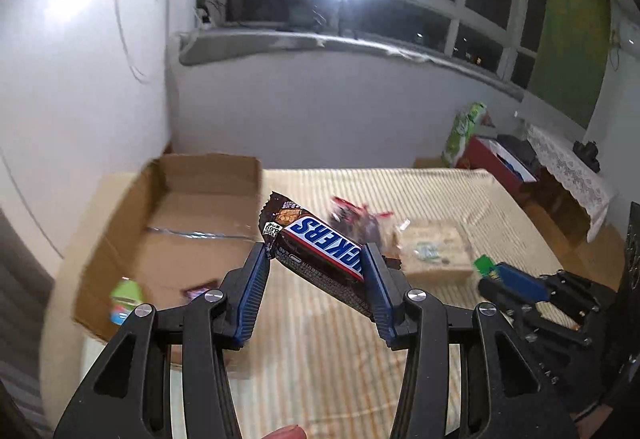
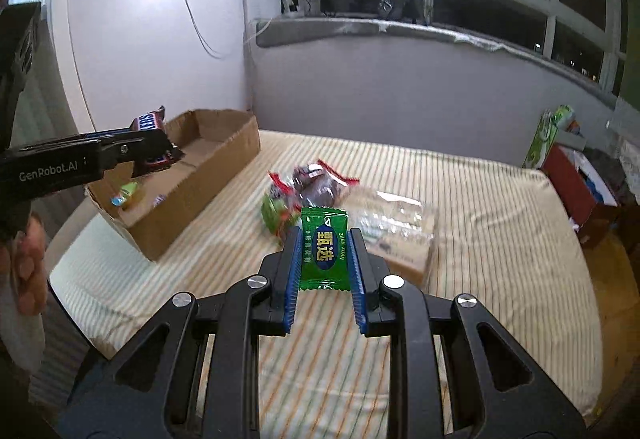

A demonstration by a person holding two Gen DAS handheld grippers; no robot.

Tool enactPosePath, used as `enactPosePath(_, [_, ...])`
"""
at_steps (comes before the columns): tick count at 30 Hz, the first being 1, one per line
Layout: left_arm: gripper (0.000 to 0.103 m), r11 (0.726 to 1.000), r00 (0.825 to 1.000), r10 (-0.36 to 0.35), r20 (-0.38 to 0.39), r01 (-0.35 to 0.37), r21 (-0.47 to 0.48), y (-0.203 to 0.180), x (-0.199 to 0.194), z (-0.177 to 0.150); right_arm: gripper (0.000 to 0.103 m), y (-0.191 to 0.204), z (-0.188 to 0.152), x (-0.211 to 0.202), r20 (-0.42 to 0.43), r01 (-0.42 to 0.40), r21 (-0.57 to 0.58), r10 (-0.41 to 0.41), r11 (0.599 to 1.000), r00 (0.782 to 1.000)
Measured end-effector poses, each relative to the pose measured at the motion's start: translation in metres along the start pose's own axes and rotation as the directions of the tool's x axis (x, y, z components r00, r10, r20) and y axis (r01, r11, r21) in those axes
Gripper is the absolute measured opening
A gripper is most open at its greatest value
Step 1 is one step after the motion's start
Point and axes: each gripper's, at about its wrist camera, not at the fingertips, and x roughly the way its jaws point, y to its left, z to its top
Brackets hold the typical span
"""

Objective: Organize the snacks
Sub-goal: 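Carry the Snickers and green packet into the box and open both grippers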

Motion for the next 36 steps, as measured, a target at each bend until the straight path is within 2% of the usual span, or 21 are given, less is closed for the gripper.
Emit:
enactPosePath(12, [0.046,0.995,0.995,0.083,0.055,-0.080,-0.062,0.061,-0.025,0.003,0.023,0.078,0.035,0.011,0.031,-0.063,-0.103,0.066,0.993,0.997])
enactPosePath(21, [0.046,0.984,0.988,0.143,0.051,-0.137,-0.118,0.111,-0.027,-0.003,0.023,0.146,0.058,0.040,0.019,-0.146,-0.187,0.152,0.971,0.988])
enactPosePath(28, [0.046,0.979,0.988,0.151,0.039,-0.144,-0.142,0.134,-0.018,-0.006,0.023,0.174,0.064,0.067,-0.017,-0.186,-0.210,0.187,0.960,0.982])
enactPosePath(30, [0.051,0.982,0.990,0.141,0.033,-0.135,-0.133,0.136,-0.015,-0.007,0.029,0.177,0.062,0.078,-0.040,-0.202,-0.210,0.198,0.957,0.979])
enactPosePath(31, [0.069,0.982,0.988,0.148,0.032,-0.143,-0.123,0.136,-0.013,-0.007,0.042,0.178,0.061,0.081,-0.040,-0.197,-0.209,0.193,0.958,0.980])
enactPosePath(32, [0.085,0.981,0.987,0.158,0.038,-0.153,-0.121,0.139,-0.015,-0.007,0.050,0.178,0.059,0.083,-0.038,-0.197,-0.206,0.194,0.958,0.980])
enactPosePath(36, [0.086,0.977,0.986,0.161,0.045,-0.153,-0.148,0.148,-0.015,-0.008,0.053,0.168,0.057,0.081,-0.024,-0.170,-0.195,0.169,0.966,0.985])
